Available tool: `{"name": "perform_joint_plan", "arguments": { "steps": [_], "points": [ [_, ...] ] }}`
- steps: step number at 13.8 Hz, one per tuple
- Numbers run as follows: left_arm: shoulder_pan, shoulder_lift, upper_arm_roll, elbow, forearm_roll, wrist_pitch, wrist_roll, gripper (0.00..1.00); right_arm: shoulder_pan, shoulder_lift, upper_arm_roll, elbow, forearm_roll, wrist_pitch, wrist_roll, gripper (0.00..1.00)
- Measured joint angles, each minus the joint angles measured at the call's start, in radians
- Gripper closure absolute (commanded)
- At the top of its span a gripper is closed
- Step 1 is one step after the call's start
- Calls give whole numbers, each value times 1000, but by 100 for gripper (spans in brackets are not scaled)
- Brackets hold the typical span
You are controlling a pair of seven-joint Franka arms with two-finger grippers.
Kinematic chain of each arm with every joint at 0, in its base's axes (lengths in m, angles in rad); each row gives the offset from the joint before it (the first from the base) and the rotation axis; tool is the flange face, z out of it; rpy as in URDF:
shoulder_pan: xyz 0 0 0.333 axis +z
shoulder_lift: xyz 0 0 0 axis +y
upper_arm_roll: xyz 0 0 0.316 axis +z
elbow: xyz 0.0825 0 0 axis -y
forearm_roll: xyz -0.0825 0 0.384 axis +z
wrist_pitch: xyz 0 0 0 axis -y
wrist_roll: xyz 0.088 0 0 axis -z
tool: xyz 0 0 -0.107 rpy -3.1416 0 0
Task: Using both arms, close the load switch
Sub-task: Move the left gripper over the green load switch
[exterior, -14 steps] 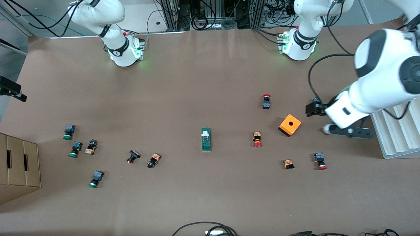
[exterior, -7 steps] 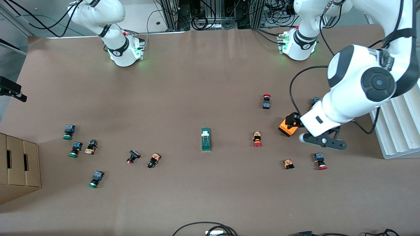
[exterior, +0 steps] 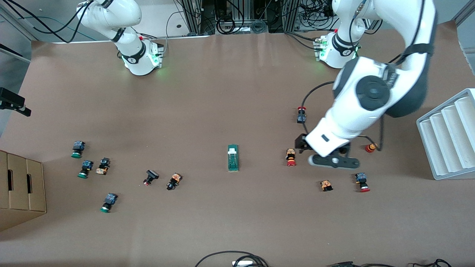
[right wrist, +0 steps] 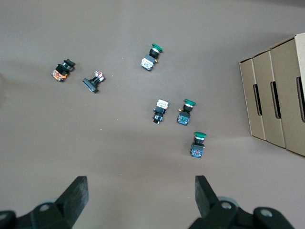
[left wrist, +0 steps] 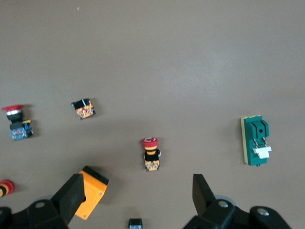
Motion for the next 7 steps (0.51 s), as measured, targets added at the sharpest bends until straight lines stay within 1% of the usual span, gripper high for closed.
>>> {"name": "perform_joint_plan", "arguments": {
  "steps": [3,7],
  "points": [
    [-100,37,-2,0,162,92,-166,0,0,0,0,0,0,0,0,0],
    [-211,97,-2,-1,343,210,-446,0,0,1,0,0,0,0,-1,0]
  ]
}}
